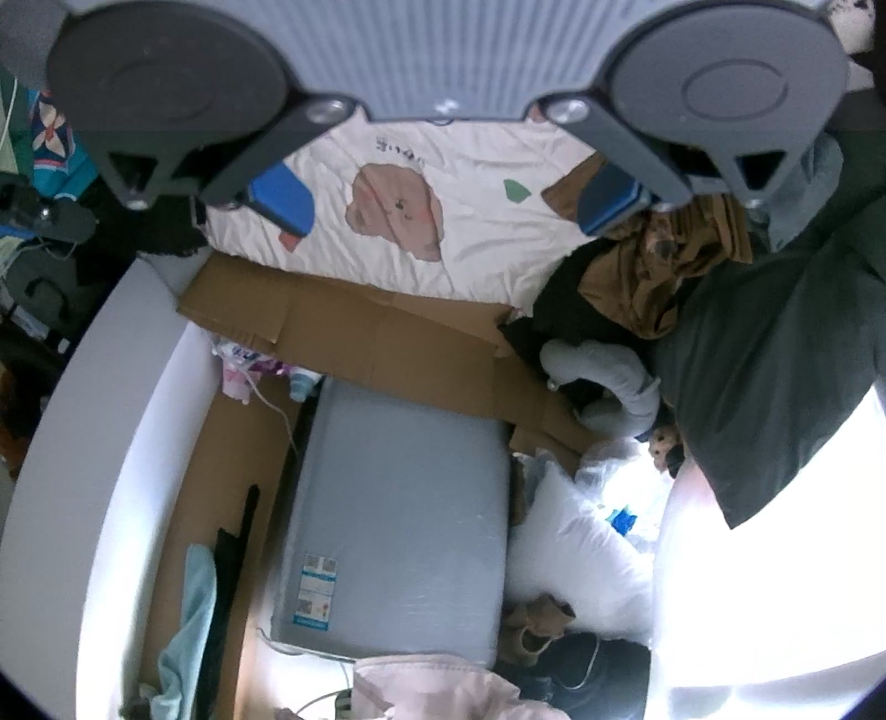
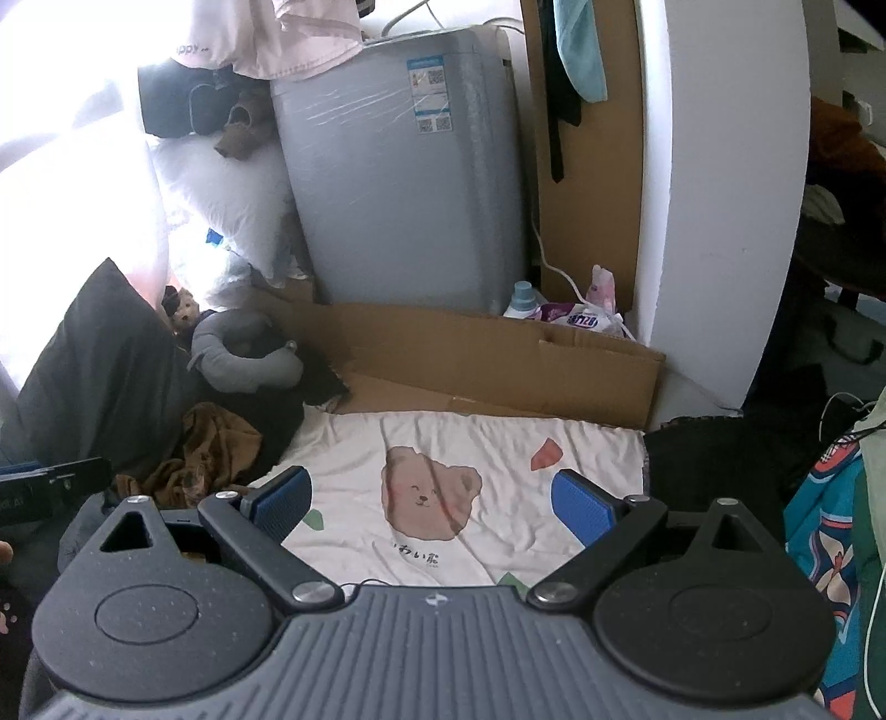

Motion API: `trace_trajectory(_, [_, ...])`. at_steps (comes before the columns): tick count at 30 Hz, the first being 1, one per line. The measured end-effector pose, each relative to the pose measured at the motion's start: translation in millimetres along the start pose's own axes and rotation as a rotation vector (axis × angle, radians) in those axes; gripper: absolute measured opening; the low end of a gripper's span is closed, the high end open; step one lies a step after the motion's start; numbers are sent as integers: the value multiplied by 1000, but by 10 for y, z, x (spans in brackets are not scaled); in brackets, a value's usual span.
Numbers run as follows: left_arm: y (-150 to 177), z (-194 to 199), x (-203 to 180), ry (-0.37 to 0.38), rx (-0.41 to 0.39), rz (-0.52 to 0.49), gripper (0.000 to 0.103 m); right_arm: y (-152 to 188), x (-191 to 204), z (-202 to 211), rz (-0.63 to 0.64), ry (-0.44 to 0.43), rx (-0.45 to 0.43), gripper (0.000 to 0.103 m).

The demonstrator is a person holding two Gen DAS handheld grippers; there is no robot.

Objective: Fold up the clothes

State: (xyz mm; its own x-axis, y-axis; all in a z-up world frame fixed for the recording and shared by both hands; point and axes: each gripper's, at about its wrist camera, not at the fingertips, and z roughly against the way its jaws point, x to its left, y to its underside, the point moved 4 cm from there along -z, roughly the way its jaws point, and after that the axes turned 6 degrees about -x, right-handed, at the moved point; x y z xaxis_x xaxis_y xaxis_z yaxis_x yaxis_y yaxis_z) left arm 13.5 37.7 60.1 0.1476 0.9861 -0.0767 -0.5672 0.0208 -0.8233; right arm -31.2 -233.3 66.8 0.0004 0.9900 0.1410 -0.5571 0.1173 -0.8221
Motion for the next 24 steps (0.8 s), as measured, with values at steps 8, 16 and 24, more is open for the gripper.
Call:
trace_trajectory(8, [66,-24,-31,5,-34,-29,102,75,34,17,28,-39,-26,97])
trace_trajectory(16, [142,-104,-52,17,-30,-22,102,121,92,7,55,-34,11,97])
trace_trajectory(24, [167,-208,-2,31,4,26,102,253,237,-1,121,-57,42,97])
